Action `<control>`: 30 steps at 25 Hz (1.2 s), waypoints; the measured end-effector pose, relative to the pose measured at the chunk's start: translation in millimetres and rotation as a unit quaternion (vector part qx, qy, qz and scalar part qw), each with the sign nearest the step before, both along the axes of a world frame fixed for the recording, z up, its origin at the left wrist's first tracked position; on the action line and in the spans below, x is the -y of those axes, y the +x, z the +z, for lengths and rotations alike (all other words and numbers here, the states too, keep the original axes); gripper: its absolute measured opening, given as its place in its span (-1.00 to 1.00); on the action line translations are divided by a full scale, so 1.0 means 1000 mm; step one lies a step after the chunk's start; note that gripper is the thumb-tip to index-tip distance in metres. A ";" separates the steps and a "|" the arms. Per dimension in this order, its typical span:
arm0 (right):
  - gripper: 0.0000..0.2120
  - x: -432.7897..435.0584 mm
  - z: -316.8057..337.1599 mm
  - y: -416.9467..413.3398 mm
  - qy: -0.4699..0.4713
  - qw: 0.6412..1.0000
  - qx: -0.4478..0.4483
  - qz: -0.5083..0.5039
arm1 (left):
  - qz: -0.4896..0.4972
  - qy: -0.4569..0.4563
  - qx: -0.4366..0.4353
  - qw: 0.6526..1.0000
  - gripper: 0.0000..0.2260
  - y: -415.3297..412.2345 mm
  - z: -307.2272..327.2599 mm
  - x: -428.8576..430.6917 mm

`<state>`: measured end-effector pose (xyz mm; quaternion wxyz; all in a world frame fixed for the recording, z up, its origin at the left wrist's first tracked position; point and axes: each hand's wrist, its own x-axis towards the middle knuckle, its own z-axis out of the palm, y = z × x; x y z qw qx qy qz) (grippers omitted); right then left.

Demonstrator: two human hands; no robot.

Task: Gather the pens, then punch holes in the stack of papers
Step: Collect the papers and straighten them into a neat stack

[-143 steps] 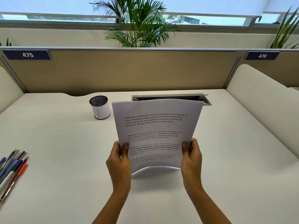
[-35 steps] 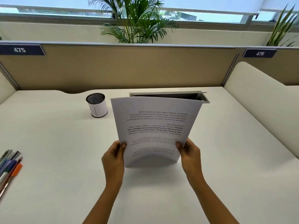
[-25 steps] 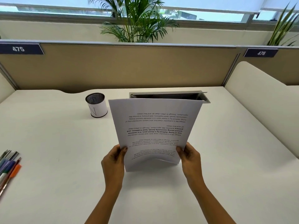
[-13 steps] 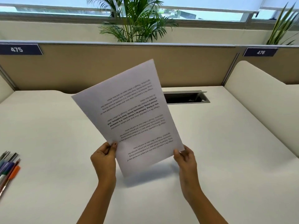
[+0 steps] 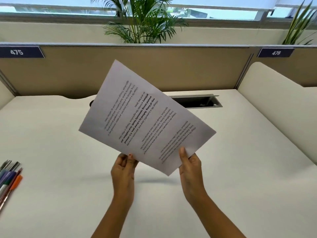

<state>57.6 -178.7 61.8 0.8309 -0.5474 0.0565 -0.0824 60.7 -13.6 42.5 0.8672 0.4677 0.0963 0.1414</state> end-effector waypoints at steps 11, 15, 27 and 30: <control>-0.89 0.068 0.019 0.014 -0.206 0.977 0.029 -0.054 | -0.009 0.336 0.053 0.940 -0.92 0.013 0.034 -0.087; -0.90 0.068 0.016 0.016 -0.225 0.970 0.038 -0.085 | 0.068 0.347 0.052 0.934 -0.78 0.012 0.029 -0.067; -0.89 0.071 -0.027 0.014 -0.269 0.955 -0.053 -0.114 | 0.101 0.371 -0.022 0.923 -0.83 0.006 -0.002 -0.050; -0.87 0.069 -0.032 0.011 -0.268 0.956 -0.069 -0.098 | 0.101 0.380 -0.037 0.919 -0.85 0.007 -0.005 -0.049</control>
